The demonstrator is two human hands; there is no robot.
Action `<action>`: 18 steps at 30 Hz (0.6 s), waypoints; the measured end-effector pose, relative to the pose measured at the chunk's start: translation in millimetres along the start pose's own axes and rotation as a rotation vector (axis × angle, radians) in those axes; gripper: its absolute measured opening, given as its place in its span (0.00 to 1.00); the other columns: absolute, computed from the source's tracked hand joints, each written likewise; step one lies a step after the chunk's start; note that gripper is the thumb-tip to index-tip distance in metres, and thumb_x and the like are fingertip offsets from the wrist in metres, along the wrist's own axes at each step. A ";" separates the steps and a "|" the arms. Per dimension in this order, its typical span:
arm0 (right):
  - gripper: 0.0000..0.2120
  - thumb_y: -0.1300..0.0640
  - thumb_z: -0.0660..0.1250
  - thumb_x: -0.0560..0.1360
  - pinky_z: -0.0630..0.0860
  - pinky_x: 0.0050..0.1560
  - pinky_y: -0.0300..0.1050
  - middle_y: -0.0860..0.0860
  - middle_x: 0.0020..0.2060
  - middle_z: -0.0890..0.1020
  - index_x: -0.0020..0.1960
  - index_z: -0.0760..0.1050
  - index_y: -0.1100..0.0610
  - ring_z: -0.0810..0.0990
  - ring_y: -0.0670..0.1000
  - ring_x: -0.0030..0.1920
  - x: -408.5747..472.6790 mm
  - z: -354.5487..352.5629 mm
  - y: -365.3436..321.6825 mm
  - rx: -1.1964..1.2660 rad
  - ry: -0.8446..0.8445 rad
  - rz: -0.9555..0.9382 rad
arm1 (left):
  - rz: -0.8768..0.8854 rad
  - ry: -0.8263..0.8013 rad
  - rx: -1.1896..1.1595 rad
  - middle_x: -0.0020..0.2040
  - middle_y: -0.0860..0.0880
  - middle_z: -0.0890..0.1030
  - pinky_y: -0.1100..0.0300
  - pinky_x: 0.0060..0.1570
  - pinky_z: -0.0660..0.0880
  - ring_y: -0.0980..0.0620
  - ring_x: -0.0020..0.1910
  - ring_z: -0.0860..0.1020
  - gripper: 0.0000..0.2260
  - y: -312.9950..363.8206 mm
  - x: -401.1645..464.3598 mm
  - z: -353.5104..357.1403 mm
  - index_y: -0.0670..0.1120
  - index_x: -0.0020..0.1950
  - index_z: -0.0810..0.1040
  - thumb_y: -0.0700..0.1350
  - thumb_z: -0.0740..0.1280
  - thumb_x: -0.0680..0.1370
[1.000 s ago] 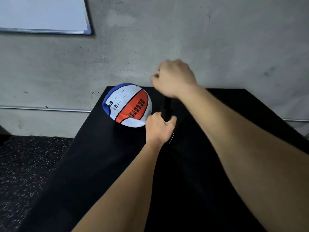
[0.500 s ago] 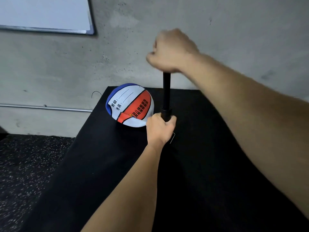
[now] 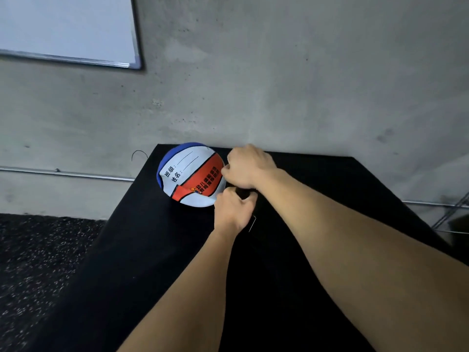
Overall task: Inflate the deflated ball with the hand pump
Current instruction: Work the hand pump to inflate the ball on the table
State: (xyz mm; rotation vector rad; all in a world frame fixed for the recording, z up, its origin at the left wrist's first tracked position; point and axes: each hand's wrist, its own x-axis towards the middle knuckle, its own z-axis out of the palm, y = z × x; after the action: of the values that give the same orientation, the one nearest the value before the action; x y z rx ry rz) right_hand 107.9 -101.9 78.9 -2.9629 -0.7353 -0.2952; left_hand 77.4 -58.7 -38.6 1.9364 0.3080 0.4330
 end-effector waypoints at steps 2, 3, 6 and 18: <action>0.13 0.48 0.62 0.76 0.69 0.41 0.43 0.58 0.45 0.80 0.47 0.78 0.57 0.78 0.61 0.46 11.5 -41.0 -3.2 0.008 0.086 -0.011 | -0.028 -0.009 -0.023 0.37 0.45 0.82 0.50 0.44 0.79 0.45 0.39 0.81 0.13 0.6 -0.2 1.4 0.42 0.37 0.78 0.51 0.68 0.73; 0.13 0.47 0.62 0.75 0.66 0.38 0.42 0.56 0.39 0.77 0.41 0.74 0.58 0.76 0.60 0.40 17.7 -59.3 -3.4 0.037 0.150 -0.002 | -0.044 -0.020 -0.038 0.37 0.44 0.82 0.48 0.45 0.80 0.45 0.38 0.81 0.14 1.0 -0.1 1.4 0.41 0.37 0.79 0.52 0.68 0.73; 0.13 0.49 0.62 0.75 0.65 0.36 0.43 0.54 0.35 0.76 0.38 0.73 0.58 0.71 0.56 0.33 16.8 -56.8 2.4 0.074 0.233 0.041 | -0.038 -0.037 -0.020 0.35 0.45 0.83 0.48 0.46 0.80 0.44 0.39 0.82 0.14 1.4 1.5 1.3 0.44 0.33 0.77 0.55 0.67 0.70; 0.12 0.50 0.62 0.76 0.69 0.42 0.44 0.58 0.48 0.81 0.49 0.79 0.56 0.81 0.62 0.50 15.9 -62.1 -3.0 -0.165 0.100 -0.018 | -0.030 -0.009 0.007 0.31 0.48 0.80 0.54 0.38 0.76 0.45 0.35 0.79 0.15 -0.4 3.6 3.3 0.45 0.29 0.73 0.52 0.68 0.72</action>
State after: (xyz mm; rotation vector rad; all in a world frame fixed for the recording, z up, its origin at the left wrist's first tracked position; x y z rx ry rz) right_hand 109.8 -99.3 142.9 -3.0684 -0.7605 -0.5257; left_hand 82.1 -59.8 -39.6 1.9377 0.3327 0.4033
